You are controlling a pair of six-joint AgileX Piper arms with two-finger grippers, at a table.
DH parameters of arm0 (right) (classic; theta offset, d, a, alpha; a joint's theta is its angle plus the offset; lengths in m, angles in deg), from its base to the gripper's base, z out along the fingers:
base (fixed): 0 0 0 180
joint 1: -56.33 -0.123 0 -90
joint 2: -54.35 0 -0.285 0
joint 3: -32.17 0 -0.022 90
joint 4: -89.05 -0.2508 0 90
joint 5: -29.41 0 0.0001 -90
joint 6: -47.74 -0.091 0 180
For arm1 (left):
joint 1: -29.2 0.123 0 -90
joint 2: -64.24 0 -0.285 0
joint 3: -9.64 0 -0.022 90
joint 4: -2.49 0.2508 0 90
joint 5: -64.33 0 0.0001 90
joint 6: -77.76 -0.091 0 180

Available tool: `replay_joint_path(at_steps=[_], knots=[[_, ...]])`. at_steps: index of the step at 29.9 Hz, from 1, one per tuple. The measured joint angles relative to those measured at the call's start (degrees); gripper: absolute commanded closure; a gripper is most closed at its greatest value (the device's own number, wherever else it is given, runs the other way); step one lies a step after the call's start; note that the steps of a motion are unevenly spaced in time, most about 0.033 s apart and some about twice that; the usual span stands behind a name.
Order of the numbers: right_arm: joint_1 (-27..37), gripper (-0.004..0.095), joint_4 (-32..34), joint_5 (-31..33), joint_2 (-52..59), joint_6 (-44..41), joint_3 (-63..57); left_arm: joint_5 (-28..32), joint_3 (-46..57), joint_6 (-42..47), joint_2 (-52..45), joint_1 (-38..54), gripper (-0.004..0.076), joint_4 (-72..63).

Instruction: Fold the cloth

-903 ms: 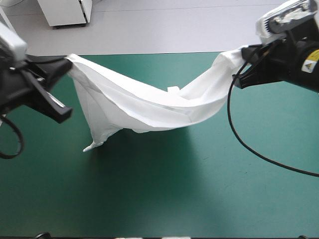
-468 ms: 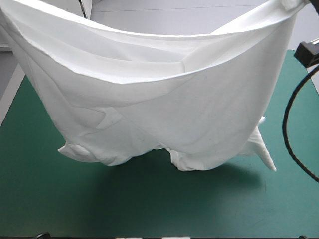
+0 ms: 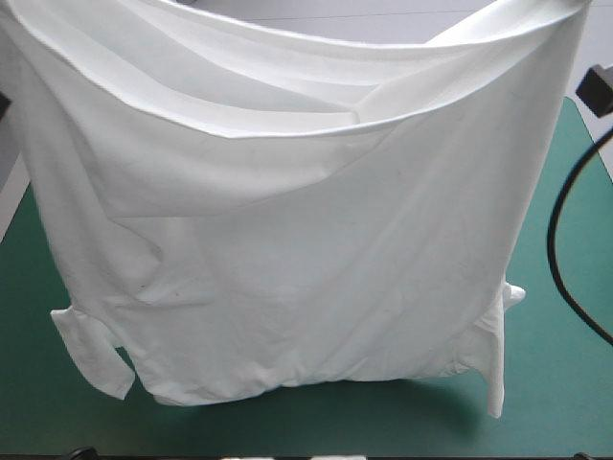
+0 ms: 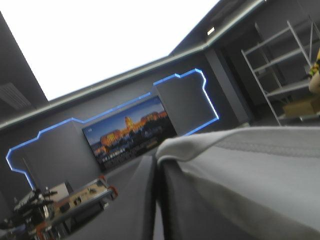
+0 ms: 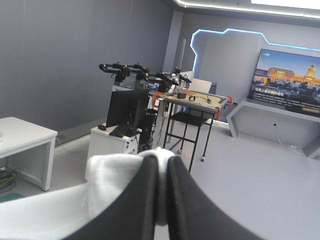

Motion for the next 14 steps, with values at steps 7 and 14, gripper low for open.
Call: replay_joint_path(at_steps=[7, 14], knots=[[0.0, 0.0923, 4.39, 0.06, -5.23, -0.53, -4.49, -5.4, 0.17, 6.9, 7.75, 0.0, 0.0733, 13.08], [0.0, 0.0923, 10.09, 0.06, -12.38, -1.14, -11.29, -7.73, 1.15, 12.43, 15.9, 2.57, 0.0732, 22.5]])
